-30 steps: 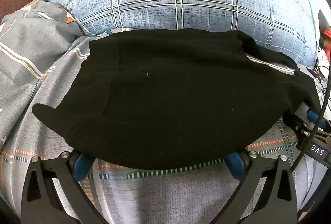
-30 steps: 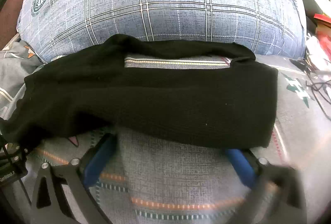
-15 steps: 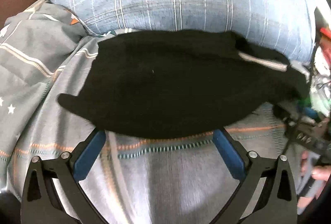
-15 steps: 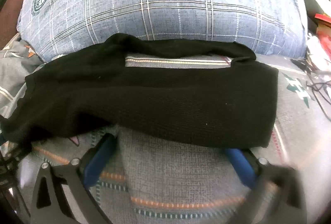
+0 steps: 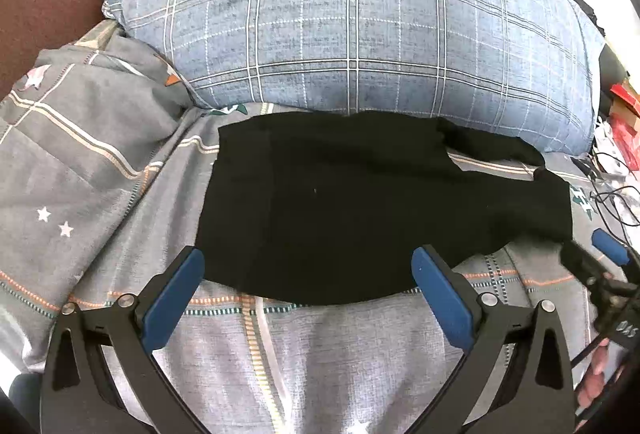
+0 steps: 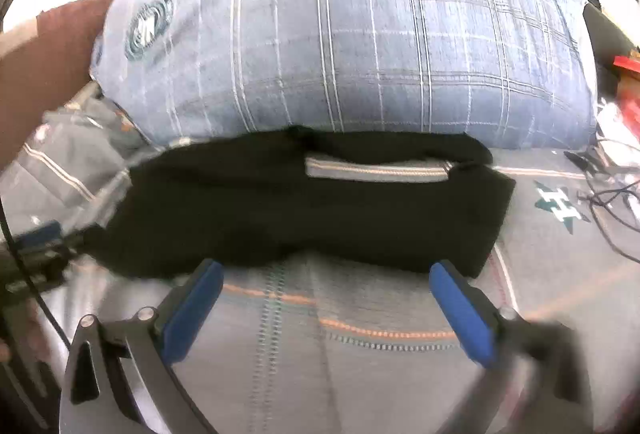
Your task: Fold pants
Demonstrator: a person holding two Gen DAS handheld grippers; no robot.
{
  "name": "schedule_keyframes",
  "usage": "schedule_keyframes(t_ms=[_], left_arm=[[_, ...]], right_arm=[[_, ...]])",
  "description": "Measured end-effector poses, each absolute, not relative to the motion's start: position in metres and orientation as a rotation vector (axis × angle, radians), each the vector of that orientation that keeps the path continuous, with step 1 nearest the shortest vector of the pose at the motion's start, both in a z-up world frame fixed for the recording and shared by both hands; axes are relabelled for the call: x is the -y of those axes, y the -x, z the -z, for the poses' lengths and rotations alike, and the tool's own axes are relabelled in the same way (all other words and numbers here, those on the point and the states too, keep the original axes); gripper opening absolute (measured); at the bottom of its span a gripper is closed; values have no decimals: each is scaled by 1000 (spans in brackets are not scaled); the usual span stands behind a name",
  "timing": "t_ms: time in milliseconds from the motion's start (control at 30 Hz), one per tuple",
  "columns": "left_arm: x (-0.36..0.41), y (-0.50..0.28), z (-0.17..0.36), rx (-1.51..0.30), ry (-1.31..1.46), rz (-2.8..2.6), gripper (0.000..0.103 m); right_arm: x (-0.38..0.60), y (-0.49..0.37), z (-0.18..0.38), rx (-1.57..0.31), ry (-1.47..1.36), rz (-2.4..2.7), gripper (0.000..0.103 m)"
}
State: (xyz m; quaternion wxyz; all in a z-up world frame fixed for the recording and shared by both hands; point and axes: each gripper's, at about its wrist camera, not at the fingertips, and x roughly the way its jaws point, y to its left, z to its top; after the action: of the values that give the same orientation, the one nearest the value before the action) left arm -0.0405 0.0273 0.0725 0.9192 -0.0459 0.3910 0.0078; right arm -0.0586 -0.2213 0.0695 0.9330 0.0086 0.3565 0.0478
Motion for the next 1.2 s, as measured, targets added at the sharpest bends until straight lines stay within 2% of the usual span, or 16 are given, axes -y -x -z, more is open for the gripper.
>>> schedule_keyframes(t_ms=[267, 1200], left_arm=[[-33, 43, -67, -815, 109, -36, 103], [-60, 45, -44, -893, 203, -61, 103]], right_arm=[[219, 65, -77, -714, -39, -99, 103], [218, 57, -49, -768, -65, -121, 103]])
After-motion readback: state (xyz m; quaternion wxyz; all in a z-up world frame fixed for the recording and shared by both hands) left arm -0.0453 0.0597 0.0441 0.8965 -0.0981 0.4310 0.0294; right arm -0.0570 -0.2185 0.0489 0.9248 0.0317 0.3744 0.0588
